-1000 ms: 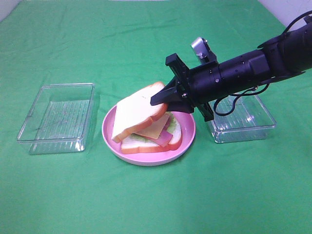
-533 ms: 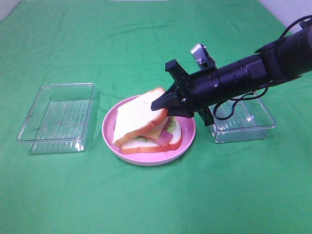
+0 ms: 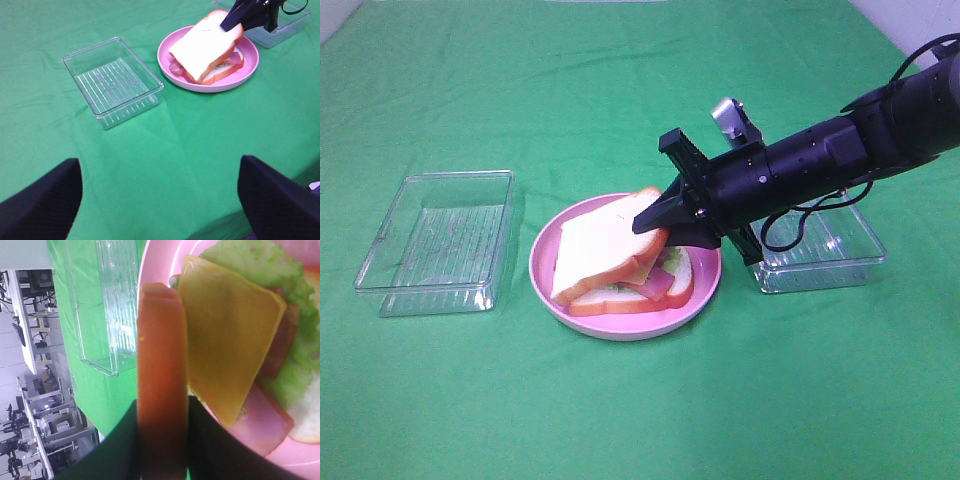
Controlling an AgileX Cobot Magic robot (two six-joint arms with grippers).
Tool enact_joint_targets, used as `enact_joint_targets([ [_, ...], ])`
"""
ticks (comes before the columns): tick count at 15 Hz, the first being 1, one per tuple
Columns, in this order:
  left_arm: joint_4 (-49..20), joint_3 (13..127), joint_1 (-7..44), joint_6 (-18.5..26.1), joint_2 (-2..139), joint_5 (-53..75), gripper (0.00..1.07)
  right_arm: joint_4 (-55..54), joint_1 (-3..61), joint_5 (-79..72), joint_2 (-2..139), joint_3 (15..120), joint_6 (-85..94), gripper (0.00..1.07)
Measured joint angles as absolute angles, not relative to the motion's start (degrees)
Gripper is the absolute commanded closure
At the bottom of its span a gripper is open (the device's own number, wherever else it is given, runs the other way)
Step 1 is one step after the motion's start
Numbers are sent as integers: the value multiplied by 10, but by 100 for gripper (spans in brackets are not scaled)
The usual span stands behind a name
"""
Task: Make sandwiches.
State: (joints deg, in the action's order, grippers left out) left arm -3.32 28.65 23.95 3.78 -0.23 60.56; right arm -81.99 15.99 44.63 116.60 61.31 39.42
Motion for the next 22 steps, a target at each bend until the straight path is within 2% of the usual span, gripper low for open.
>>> enact_joint_targets([
  [2,-33,286,239,38,-2,606,26,-815,160,446,1166,613,392,46],
  [3,-33,286,239,38,-2,606,26,-815,160,446,1166,613,393,37],
  [4,-33,286,239,38,-2,606,26,-814,160,446,1166,613,395,33],
  [7,-33,286,239,38,-2,606,26,-791,160,446,1165,613,401,31],
  [13,-33,286,239,38,-2,606,26,-646,160,351,1091,613,371,31],
  [18,-33,286,239,38,-2,606,26,-465,160,359,982,613,272,31],
  [22,-33,286,239,38,-2,606,26,-263,160,429,841,596,160,31],
])
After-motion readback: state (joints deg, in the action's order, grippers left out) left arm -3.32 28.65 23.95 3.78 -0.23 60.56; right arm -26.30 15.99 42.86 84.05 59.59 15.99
